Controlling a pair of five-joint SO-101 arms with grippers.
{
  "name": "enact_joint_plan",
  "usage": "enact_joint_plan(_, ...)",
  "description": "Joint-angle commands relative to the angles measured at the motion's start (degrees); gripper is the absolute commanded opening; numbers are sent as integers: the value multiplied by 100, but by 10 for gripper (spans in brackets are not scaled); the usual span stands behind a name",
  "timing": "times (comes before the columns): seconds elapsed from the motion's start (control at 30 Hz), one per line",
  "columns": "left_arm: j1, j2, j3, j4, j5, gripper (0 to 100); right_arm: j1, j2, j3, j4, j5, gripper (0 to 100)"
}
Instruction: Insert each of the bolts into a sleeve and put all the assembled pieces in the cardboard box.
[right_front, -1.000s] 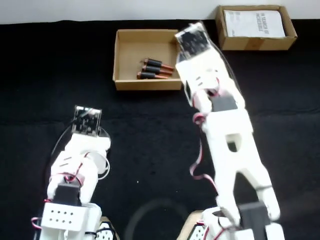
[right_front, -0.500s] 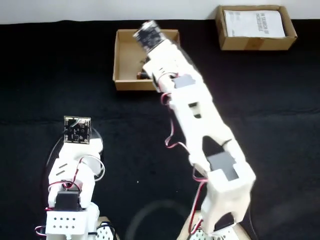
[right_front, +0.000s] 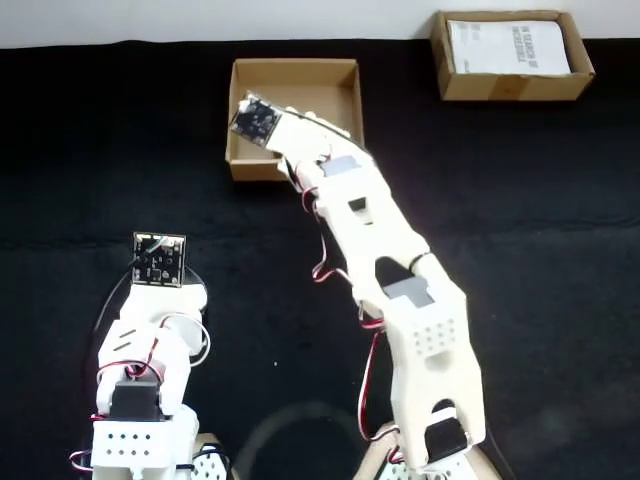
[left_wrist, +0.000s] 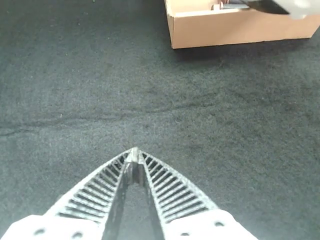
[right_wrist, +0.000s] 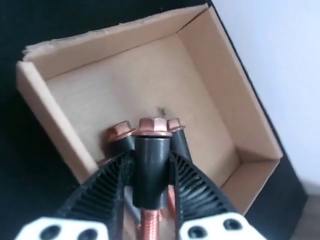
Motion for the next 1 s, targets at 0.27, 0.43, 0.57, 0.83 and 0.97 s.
enact_joint_plan(0.27,-75,-4,136,26,-18,9,-40,629,-1358,989,721,33)
enact_joint_plan(0.43,-75,-13,136,26,-35,9,-48,479,-1710,2484,-413,193)
enact_joint_plan(0.57,-75,-13,136,26,-35,9,-31,435,-1947,2905,-879,202)
enact_joint_plan(0.83,-75,22,136,26,-35,9,163,426,-3811,4488,-2470,202)
enact_joint_plan(0.97,-75,31,136,26,-44,9,268,444,-5305,5745,-3851,202)
